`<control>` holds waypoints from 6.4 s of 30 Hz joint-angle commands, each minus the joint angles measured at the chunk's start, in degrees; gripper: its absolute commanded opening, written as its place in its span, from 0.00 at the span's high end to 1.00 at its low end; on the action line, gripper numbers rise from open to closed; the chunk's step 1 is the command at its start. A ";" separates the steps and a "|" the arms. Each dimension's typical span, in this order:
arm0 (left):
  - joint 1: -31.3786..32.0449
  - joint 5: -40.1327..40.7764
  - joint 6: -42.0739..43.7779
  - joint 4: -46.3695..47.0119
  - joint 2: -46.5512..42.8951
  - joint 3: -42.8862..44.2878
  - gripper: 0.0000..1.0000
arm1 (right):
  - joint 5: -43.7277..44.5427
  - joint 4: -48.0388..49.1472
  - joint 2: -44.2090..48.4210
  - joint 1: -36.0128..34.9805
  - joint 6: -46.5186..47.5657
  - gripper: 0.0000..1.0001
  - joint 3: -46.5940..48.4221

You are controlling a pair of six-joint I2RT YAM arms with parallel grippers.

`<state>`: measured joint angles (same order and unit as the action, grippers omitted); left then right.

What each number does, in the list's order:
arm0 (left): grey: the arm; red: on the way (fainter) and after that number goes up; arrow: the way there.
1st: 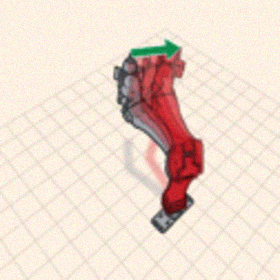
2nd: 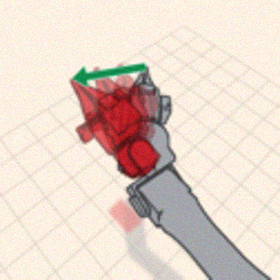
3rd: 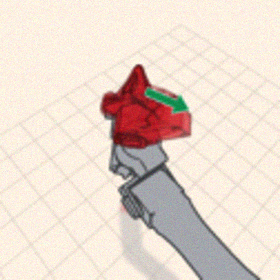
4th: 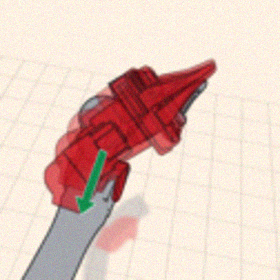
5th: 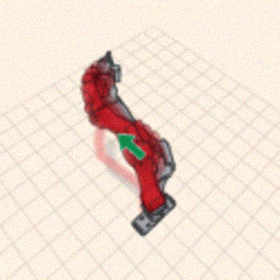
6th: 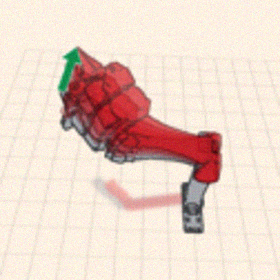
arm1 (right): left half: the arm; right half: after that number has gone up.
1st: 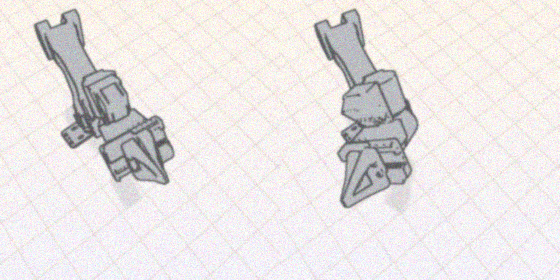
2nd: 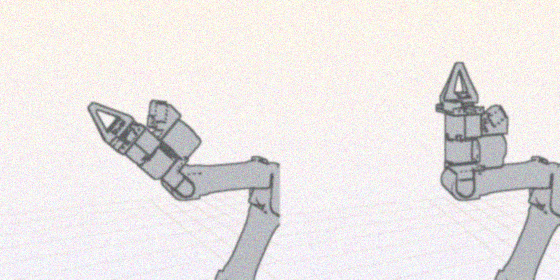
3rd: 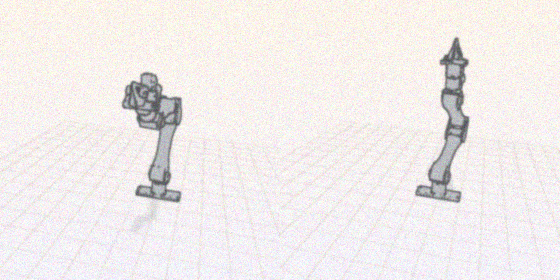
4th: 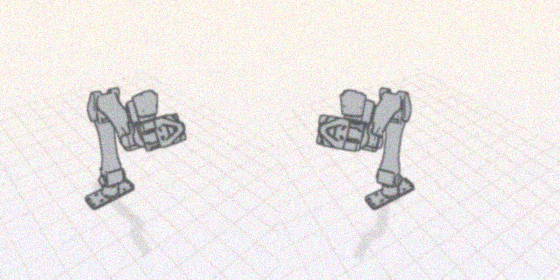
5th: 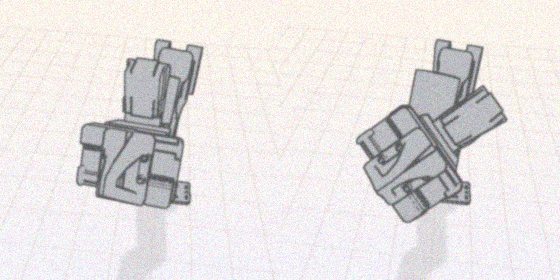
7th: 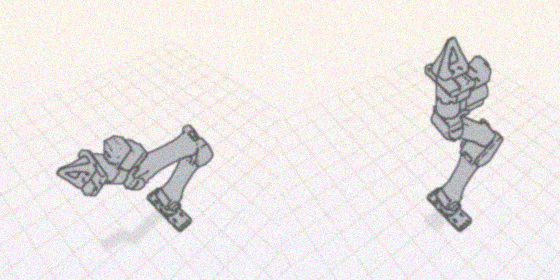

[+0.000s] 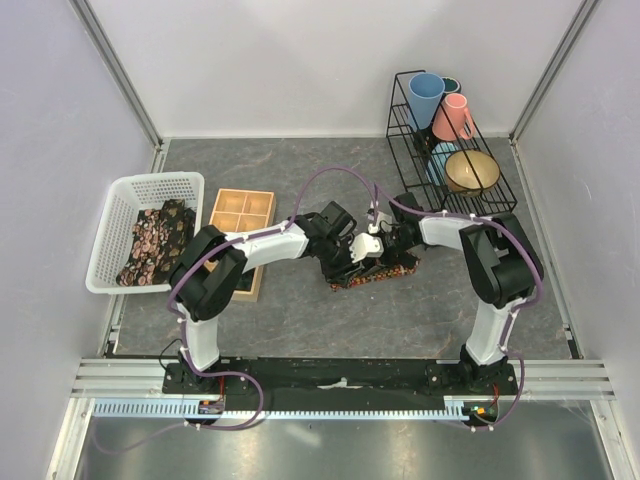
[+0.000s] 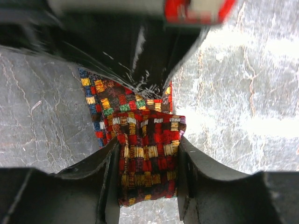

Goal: Roll the ties
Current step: Roll the tie at the center of the board.

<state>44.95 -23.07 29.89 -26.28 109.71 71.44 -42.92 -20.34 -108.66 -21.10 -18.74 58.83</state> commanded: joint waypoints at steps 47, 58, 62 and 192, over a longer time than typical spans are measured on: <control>-0.83 4.26 1.40 -6.15 2.97 -2.45 0.93 | -13.06 3.97 1.61 2.91 -1.37 0.49 1.91; -0.92 2.15 1.40 -5.88 3.32 -2.09 0.93 | -19.31 27.53 -2.17 0.98 -20.27 0.36 -5.03; -0.92 1.89 1.66 -6.06 3.49 -2.01 0.92 | -19.49 34.74 -2.96 0.45 -24.68 0.36 -7.23; 0.40 -2.85 -5.45 15.99 -8.37 -9.12 0.11 | 9.86 -11.04 -7.27 2.20 14.08 1.00 7.44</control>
<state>45.80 -19.77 26.37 -17.93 104.79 63.48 -46.81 -31.81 -114.30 -19.27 -8.62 67.88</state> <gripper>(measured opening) 0.884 0.008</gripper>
